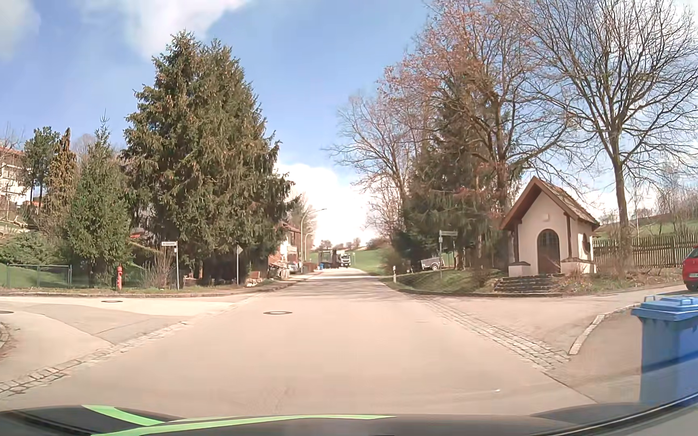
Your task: Follow the waypoints while adhering to traffic rules and regulations
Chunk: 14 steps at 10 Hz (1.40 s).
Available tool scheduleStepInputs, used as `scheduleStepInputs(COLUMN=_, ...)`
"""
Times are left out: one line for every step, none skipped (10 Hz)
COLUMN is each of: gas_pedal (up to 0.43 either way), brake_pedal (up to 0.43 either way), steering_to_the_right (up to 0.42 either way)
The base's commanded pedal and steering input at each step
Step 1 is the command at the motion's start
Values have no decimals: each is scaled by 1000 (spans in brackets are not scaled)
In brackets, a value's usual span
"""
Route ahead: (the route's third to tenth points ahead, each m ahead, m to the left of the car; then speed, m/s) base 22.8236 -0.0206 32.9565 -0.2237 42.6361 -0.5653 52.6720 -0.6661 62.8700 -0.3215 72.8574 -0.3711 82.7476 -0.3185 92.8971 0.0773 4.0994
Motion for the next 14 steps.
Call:
scheduleStepInputs(gas_pedal=209, brake_pedal=0, steering_to_the_right=16)
scheduleStepInputs(gas_pedal=228, brake_pedal=0, steering_to_the_right=17)
scheduleStepInputs(gas_pedal=240, brake_pedal=0, steering_to_the_right=17)
scheduleStepInputs(gas_pedal=240, brake_pedal=0, steering_to_the_right=16)
scheduleStepInputs(gas_pedal=248, brake_pedal=0, steering_to_the_right=16)
scheduleStepInputs(gas_pedal=248, brake_pedal=0, steering_to_the_right=14)
scheduleStepInputs(gas_pedal=260, brake_pedal=0, steering_to_the_right=13)
scheduleStepInputs(gas_pedal=260, brake_pedal=0, steering_to_the_right=13)
scheduleStepInputs(gas_pedal=260, brake_pedal=0, steering_to_the_right=11)
scheduleStepInputs(gas_pedal=260, brake_pedal=0, steering_to_the_right=11)
scheduleStepInputs(gas_pedal=260, brake_pedal=0, steering_to_the_right=10)
scheduleStepInputs(gas_pedal=260, brake_pedal=0, steering_to_the_right=10)
scheduleStepInputs(gas_pedal=260, brake_pedal=0, steering_to_the_right=10)
scheduleStepInputs(gas_pedal=260, brake_pedal=0, steering_to_the_right=9)
